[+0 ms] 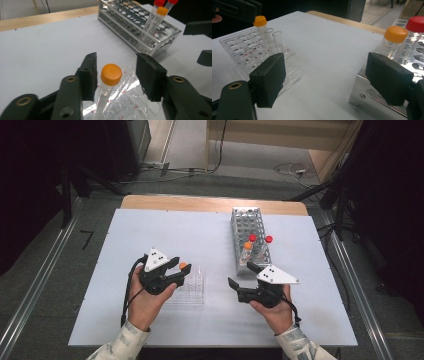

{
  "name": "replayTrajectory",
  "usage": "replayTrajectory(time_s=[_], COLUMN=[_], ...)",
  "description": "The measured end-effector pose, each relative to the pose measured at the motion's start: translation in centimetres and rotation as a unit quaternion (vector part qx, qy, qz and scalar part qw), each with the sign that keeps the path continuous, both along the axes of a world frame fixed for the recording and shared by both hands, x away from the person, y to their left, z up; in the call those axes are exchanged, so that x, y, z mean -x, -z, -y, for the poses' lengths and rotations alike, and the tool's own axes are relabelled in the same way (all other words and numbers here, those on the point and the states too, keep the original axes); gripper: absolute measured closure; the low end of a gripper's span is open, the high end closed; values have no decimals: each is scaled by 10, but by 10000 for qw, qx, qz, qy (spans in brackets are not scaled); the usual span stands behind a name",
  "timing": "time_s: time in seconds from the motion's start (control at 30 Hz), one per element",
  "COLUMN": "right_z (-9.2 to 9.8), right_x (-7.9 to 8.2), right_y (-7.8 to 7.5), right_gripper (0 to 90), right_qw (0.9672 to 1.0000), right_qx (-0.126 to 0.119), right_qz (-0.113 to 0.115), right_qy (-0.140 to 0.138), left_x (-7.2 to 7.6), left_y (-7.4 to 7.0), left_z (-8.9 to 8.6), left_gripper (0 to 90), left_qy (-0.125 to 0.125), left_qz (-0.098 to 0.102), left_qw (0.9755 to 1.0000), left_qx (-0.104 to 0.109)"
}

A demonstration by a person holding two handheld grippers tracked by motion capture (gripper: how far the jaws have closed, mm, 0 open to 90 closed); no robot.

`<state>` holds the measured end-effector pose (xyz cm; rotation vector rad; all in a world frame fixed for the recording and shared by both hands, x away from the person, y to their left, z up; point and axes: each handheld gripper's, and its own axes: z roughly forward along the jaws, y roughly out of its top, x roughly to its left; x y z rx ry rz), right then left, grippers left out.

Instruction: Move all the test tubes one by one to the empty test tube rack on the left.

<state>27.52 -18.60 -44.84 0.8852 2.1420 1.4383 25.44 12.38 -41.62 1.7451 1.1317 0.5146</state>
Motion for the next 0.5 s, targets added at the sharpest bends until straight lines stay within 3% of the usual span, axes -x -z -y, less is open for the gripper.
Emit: replayTrajectory(time_s=[0.13,0.27,0.5], right_z=[3,9,8], right_x=[-4,-11,-30], right_y=[0,0,5], right_gripper=[154,169,270], right_qw=[9999,9988,9964], right_qx=[-28,-40,-42], right_qz=[11,27,97], right_qy=[158,491,839], left_x=[-1,-1,-2], left_y=[-2,-4,-3], left_z=[-3,-5,-4], left_gripper=[355,270,238], left_qy=[-60,-174,-217], left_qz=[22,114,151], left_qw=[9997,9994,9993], left_qx=[225,292,273])
